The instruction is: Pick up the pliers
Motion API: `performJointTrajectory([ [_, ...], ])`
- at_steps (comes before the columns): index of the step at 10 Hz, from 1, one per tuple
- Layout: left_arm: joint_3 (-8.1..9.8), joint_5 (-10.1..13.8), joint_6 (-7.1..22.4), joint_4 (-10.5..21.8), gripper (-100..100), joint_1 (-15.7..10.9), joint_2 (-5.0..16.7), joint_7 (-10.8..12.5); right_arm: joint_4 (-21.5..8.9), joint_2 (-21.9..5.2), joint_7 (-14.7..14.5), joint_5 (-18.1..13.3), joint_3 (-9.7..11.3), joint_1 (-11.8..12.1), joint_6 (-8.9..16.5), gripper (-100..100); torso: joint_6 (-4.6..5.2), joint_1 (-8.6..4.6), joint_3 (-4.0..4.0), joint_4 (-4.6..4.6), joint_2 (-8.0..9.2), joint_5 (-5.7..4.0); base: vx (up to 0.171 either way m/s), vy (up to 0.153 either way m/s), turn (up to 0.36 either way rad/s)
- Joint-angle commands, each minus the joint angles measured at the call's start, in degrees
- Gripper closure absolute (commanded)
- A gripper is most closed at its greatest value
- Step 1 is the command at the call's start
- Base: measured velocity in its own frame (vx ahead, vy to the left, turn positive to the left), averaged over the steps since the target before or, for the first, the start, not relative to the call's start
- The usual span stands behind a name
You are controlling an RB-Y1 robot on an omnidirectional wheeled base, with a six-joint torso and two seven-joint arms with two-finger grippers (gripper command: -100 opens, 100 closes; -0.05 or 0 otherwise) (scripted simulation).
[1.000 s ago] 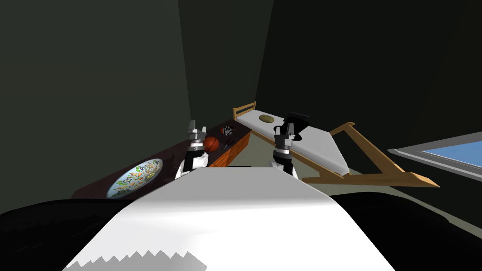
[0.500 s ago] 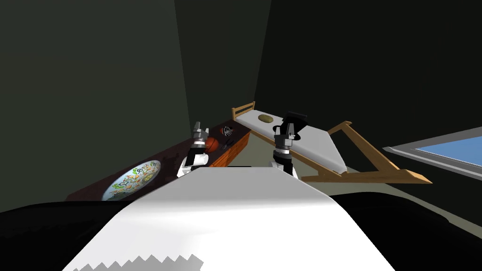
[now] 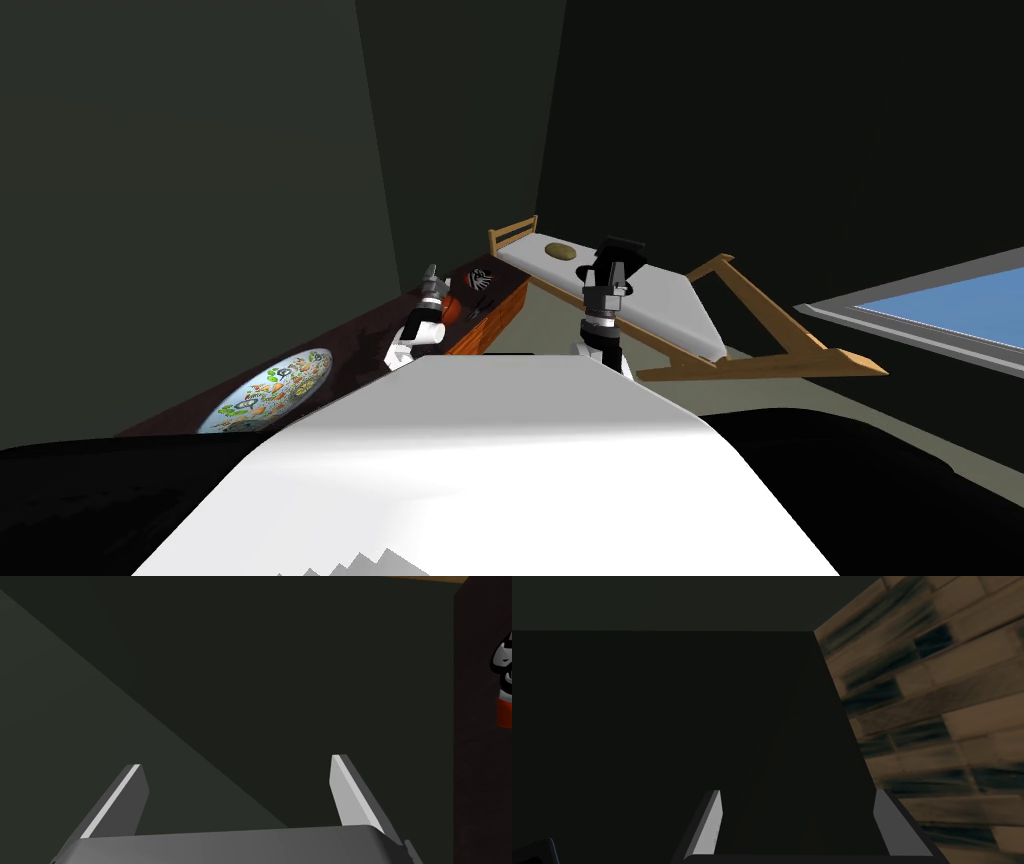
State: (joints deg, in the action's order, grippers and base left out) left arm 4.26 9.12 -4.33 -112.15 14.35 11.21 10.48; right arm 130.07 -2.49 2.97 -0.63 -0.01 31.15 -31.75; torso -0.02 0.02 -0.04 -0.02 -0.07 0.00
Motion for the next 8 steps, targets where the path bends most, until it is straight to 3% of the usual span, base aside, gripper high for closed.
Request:
performJointTrajectory([
  [1, -0.15, 1.55, 2.86, 2.71, -100, -1.60, 0.62, 0.12, 0.00, 0.00, 0.00, 0.00, 0.00, 0.00, 0.00, 0, 0.00, 0.00, 0.00, 0.00, 0.00, 0.00, 0.013, 0.001, -0.066],
  [2, -0.15, 1.55, 3.84, 2.71, -100, -1.60, 0.62, 0.12, 0.00, 0.00, 0.00, 0.00, 0.00, 0.00, 0.00, 0, 0.02, 0.00, 0.00, 0.00, 0.00, 0.00, 0.009, 0.002, -0.040],
  [3, -0.26, 2.94, 5.74, 5.36, -100, -3.30, 1.19, 0.23, 0.00, 0.00, 0.00, 0.00, 0.00, 0.00, 0.00, 0, 0.00, -0.01, 0.01, 0.00, 0.02, 0.00, 0.009, 0.000, -0.086],
  [4, -0.26, 2.94, 6.48, 5.38, -100, -3.30, 1.19, 0.23, 0.00, 0.00, 0.00, 0.00, 0.00, 0.00, 0.00, 0, 0.02, -0.02, 0.02, 0.01, 0.03, 0.00, 0.006, 0.001, -0.034],
  [5, -0.38, 4.35, 8.55, 7.16, -100, -5.01, 1.70, 0.33, 0.00, 0.00, 0.00, 0.00, 0.00, 0.00, 0.00, 0, 0.00, -0.02, 0.02, 0.01, 0.03, -0.01, 0.008, -0.001, -0.067],
  [8, -0.52, 5.78, 11.88, 10.97, -100, -6.73, 2.15, 0.43, 0.00, 0.00, 0.00, 0.00, 0.00, 0.00, 0.00, 0, 0.01, -0.03, 0.01, 0.00, 0.02, -0.01, 0.008, -0.001, -0.058],
])
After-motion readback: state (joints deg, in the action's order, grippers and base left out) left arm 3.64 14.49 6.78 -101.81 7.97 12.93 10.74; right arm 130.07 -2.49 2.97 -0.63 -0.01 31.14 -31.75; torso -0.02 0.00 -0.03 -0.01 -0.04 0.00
